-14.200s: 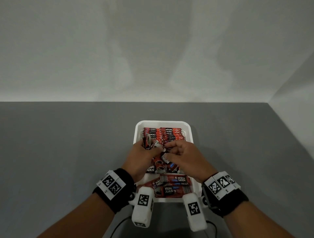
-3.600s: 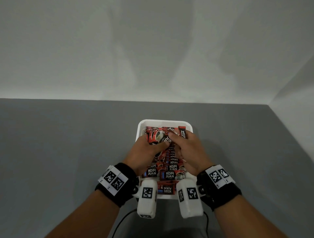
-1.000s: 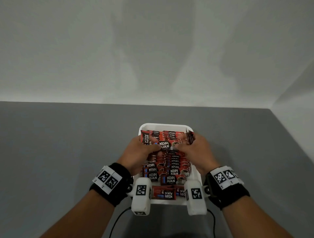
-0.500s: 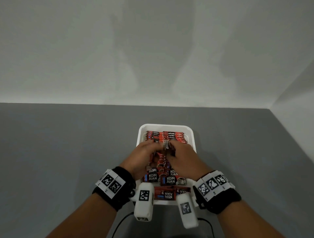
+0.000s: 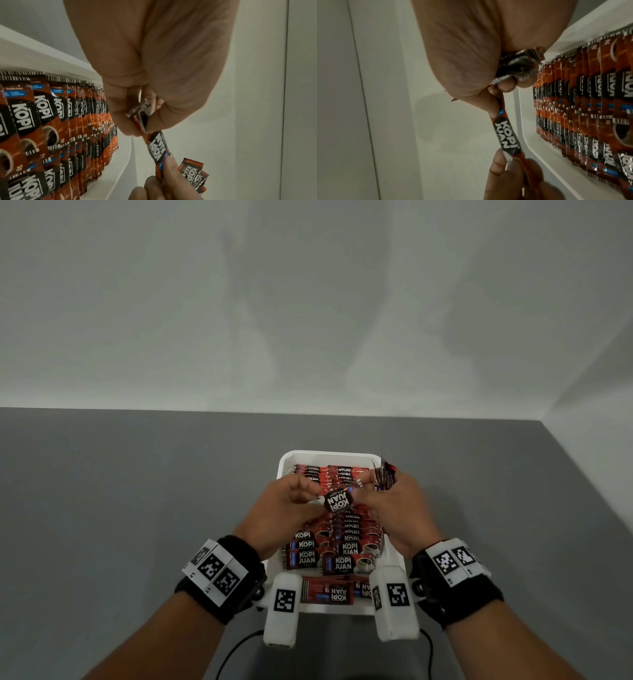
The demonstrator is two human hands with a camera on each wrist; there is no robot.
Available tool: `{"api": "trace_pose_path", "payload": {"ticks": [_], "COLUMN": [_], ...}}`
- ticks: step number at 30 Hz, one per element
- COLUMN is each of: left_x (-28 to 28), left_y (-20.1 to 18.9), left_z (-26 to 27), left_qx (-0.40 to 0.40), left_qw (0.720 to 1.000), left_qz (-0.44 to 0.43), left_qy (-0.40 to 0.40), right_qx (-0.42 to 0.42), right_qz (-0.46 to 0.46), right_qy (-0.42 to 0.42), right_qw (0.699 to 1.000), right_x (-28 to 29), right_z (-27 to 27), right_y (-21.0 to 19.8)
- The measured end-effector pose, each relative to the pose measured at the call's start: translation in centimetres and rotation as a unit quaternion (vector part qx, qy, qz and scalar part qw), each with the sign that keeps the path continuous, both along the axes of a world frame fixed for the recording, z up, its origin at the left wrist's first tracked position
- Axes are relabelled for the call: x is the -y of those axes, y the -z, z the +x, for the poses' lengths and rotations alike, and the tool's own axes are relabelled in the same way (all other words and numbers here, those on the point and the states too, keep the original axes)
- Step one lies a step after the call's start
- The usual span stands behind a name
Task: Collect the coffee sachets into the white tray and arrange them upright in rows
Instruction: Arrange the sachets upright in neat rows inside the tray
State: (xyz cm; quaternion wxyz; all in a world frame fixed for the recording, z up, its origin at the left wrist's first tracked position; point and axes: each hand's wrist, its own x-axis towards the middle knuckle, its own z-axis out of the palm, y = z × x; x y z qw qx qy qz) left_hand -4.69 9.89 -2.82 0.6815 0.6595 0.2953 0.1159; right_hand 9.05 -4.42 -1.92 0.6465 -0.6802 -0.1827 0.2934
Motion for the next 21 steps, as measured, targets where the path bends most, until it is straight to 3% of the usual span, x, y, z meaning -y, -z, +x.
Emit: {"api": "trace_pose_path", "payload": {"ticks": [5, 9, 13, 16, 18, 21], "left_x": [-0.2, -0.3, -0.4, 0.1, 0.7, 2.0], "left_y": [0.3, 0.2, -0.2, 0.1, 0.4, 0.8], "left_z": [0.2, 0.3, 0.5, 0.6, 0.8, 1.0], "left_qx": [0.02, 0.025, 0.029, 0.049, 0.064, 0.07], "left_qw": [0.998, 0.998, 0.999, 0.997, 0.993, 0.995], "left_qz": [0.003, -0.016, -0.007, -0.04, -0.058, 0.006], "left_qy": [-0.051, -0.048, -0.016, -0.046, -0.076, -0.072], "right_qx": [0.112, 0.31, 0.365, 0.344, 0.258, 0.117], "right_qz": [-0.046, -0.139, -0.145, -0.145, -0.111, -0.054], "right_qy": [0.033, -0.067, -0.117, -0.075, -0.021, -0.007], "right_qw": [0.992, 0.938, 0.912, 0.925, 0.959, 0.992], "right_x": [0.0, 0.4, 0.3, 0.1, 0.0, -0.5], "right_z": [0.0, -0.4, -0.5, -0.6, -0.7, -1.3], "right_y": [0.0, -1.5, -1.4, -1.0, -0.6, 0.0]}}
